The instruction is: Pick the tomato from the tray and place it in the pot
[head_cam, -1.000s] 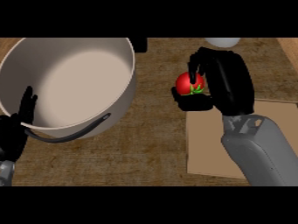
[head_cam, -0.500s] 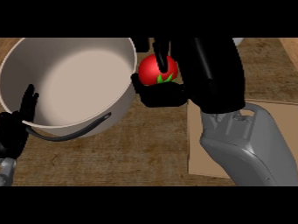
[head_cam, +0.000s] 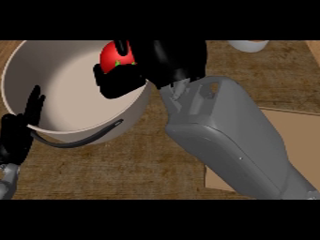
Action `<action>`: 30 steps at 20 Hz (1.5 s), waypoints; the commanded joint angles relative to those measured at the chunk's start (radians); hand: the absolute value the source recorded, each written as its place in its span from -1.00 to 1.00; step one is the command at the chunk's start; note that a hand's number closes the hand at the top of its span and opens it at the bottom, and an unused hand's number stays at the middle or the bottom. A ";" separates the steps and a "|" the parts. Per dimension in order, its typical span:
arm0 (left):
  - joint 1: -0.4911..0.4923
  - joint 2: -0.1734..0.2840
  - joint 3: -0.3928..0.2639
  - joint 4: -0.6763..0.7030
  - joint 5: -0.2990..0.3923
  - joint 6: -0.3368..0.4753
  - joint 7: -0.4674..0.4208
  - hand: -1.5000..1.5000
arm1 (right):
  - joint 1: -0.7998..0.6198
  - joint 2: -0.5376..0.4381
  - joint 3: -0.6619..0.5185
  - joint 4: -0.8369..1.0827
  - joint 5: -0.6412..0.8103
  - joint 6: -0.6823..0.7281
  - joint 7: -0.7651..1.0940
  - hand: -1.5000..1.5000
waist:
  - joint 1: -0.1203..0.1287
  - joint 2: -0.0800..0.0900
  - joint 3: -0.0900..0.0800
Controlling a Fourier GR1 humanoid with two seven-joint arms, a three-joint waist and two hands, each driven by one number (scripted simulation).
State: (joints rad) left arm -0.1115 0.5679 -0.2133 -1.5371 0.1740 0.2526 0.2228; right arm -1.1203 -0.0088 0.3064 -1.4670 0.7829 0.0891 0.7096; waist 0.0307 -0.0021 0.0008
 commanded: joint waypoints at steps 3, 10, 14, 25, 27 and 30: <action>0.011 0.003 0.025 0.115 -0.028 0.045 0.083 0.00 | -0.148 0.009 0.013 0.226 -0.109 -0.031 0.025 1.00 | 0.027 0.017 -0.004; -0.028 -0.018 0.013 0.117 -0.047 0.048 0.098 0.00 | -0.161 0.009 0.113 0.430 -0.267 -0.116 0.009 1.00 | 0.049 0.022 -0.003; -0.043 -0.017 0.016 0.123 -0.047 0.032 0.090 0.00 | -0.146 0.009 0.112 0.538 -0.374 -0.194 -0.028 -1.00 | 0.069 0.032 -0.003; -0.074 -0.031 0.030 0.150 -0.046 0.024 0.080 0.00 | -0.095 0.009 0.072 0.532 -0.611 -0.618 -0.226 -1.00 | 0.062 0.032 -0.001; -0.029 -0.022 0.027 0.122 -0.040 0.021 0.100 0.00 | -0.100 0.009 0.042 0.524 -0.655 -0.664 -0.236 -1.00 | 0.059 0.021 0.000; -0.021 -0.026 0.035 0.119 -0.048 0.038 0.096 0.00 | -0.065 0.009 0.015 0.564 -0.660 -0.751 -0.332 -1.00 | 0.039 0.022 0.000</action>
State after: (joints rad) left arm -0.1719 0.5240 -0.2156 -1.5080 0.1552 0.2149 0.2189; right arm -1.2181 0.0000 0.3604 -0.9208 0.1567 -0.5535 0.4630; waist 0.0847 0.0151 0.0014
